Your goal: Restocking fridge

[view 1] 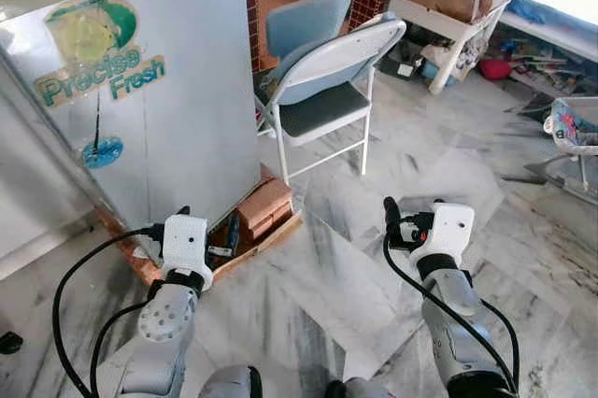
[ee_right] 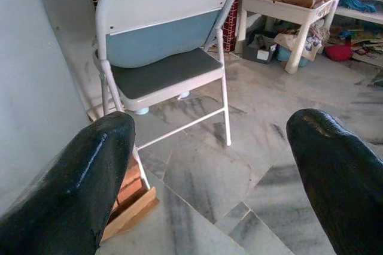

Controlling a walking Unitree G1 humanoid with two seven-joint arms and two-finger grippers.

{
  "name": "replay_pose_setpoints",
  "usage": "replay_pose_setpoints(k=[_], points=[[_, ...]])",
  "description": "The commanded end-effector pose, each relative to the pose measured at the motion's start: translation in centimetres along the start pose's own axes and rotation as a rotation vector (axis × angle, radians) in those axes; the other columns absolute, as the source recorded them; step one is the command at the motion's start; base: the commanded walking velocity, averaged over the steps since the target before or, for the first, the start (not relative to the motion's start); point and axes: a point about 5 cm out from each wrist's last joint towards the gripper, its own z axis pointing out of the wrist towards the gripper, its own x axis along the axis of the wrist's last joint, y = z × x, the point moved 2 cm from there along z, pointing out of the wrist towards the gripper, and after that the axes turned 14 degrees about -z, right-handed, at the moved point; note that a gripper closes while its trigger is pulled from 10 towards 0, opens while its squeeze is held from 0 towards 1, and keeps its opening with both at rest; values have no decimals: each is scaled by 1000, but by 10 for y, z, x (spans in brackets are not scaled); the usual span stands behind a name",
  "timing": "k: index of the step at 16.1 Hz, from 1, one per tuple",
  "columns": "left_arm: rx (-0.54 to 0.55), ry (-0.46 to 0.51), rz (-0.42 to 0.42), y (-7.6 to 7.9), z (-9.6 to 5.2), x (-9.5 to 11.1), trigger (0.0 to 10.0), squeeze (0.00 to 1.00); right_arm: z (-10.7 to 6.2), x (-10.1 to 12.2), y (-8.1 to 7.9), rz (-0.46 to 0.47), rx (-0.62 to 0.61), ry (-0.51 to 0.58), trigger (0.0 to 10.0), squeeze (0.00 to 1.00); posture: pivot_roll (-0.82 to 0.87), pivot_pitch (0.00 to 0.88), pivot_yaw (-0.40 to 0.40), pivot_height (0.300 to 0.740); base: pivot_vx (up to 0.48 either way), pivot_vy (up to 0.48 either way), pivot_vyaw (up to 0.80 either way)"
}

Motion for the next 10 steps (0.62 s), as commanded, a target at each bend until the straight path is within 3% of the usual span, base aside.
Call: replay_pose_setpoints(k=[1,4,10], points=[[13,1,6,-1,-1,0,10000,0,2,3,4,-7,-15,6,10000,0,145,76,-38,740,0,0,-544],[16,-3,2,-1,-2,0,10000,0,2,2,6,-11,-18,4,10000,0,143,77,-38,740,0,480,-800],[20,-7,5,0,-2,0,10000,0,3,3,7,-18,-16,6,10000,0,144,79,-40,740,0,479,0]])
